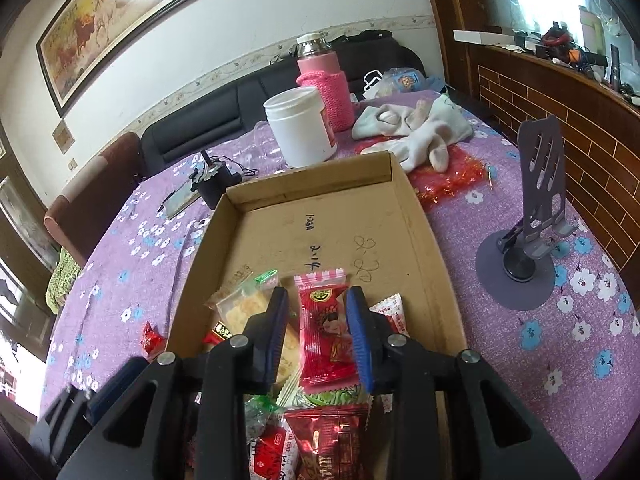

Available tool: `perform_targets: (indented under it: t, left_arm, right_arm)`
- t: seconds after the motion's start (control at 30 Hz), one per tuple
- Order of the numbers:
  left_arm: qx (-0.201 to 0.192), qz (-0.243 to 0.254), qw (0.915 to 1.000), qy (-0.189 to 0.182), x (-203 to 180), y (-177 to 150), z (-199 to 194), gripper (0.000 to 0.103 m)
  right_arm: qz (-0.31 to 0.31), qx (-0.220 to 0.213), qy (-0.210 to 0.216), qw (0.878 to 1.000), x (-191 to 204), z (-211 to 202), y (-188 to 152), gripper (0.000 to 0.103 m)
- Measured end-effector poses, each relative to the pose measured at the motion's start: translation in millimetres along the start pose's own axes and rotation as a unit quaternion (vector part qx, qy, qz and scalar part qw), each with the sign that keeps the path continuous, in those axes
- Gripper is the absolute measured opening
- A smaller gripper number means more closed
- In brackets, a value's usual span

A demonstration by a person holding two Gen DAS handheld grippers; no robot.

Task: Organize snacks
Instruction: 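Grasp the dark red wrapped candy with the left gripper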

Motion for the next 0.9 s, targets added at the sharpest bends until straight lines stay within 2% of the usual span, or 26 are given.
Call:
perform_targets:
  t: [0.27,0.43,0.57,0.7,0.9]
  left_arm:
    - [0.0,-0.063,0.9976,0.028,43.4,19.9,1.1,0.048]
    - [0.017,-0.076,0.9939,0.077,80.7,29.9,-1.9,0.048]
    - [0.065,-0.109,0.9888,0.079,114.4,27.7,3.3,0.048]
    - [0.12,-0.136,0.9806,0.074,138.3,9.5,15.7,0.048]
    - [0.166,-0.142,0.9749,0.046,129.3,-8.7,25.9,0.048]
  right_arm:
    - [-0.019,-0.005,0.001,1.0,12.5,-0.4,0.7,0.029]
    - [-0.024,-0.006,0.003,1.0,15.6,-1.7,0.3,0.029]
    - [-0.016,-0.009,0.007,1.0,12.6,-4.1,2.0,0.029]
    - [-0.014,-0.008,0.012,1.0,13.8,-4.3,1.8,0.029]
    - [-0.018,-0.009,0.015,1.0,17.1,-4.4,2.0,0.029]
Point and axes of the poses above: each gripper's, at about its wrist camera, not at the fingertips, and z roughly the way its jaws point, x to its left, y to its top, the point moved 10 cm from there along z, roughly the way its jaws point, and after that the axes turned 12 degrees about -z, right-handed, at the moved point
